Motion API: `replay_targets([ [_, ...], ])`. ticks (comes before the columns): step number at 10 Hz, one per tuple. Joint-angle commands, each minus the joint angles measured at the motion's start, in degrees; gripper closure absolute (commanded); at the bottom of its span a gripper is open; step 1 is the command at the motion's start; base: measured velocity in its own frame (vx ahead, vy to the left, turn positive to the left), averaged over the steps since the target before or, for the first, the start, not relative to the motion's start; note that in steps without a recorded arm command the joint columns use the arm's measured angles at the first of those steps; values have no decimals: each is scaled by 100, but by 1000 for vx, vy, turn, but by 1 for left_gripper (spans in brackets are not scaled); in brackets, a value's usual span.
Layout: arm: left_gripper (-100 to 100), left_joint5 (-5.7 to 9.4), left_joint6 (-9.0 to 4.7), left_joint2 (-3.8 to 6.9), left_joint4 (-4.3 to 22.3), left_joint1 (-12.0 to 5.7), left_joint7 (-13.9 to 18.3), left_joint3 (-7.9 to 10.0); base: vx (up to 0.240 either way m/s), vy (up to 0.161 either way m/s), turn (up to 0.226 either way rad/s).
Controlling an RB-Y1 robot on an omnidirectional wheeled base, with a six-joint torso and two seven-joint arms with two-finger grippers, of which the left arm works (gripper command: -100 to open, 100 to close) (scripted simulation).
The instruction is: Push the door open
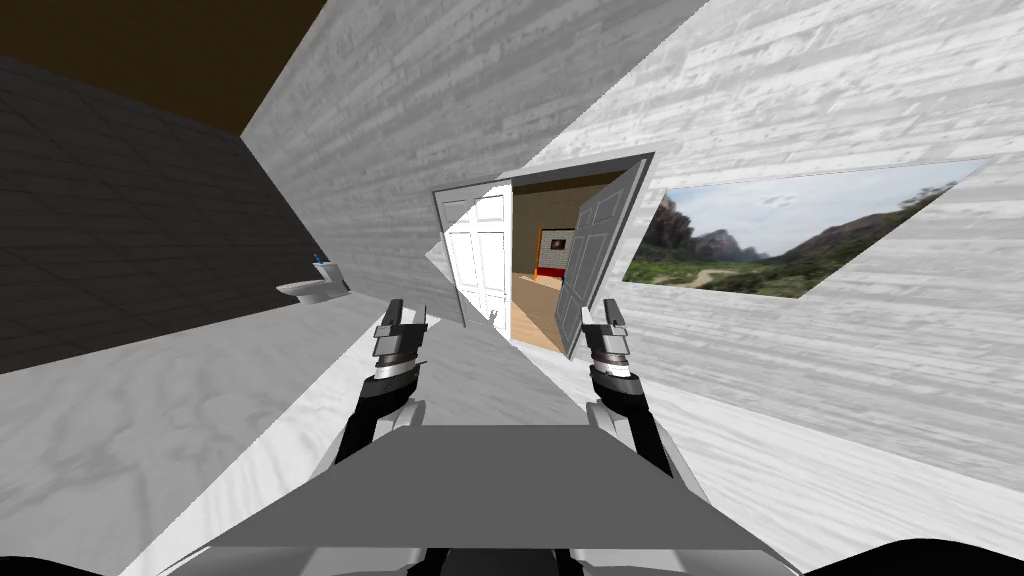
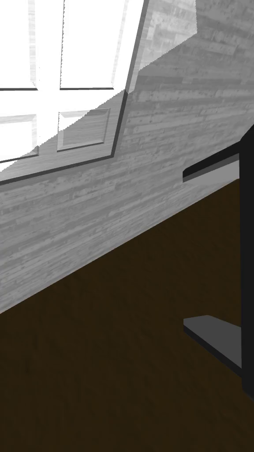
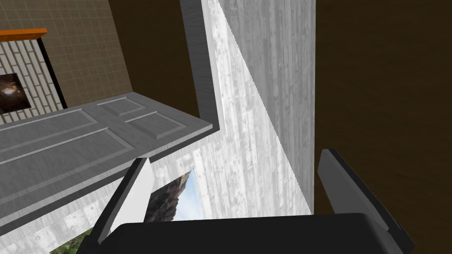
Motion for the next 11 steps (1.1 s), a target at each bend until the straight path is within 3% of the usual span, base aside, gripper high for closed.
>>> replay_targets([
  [1, -100, -1, -21, 47, 163, -65, 4, 14, 138, 35, -44],
  [11, -100, -11, -203, 331, 1564, -621, 40, 136, 91, 1, -60],
])
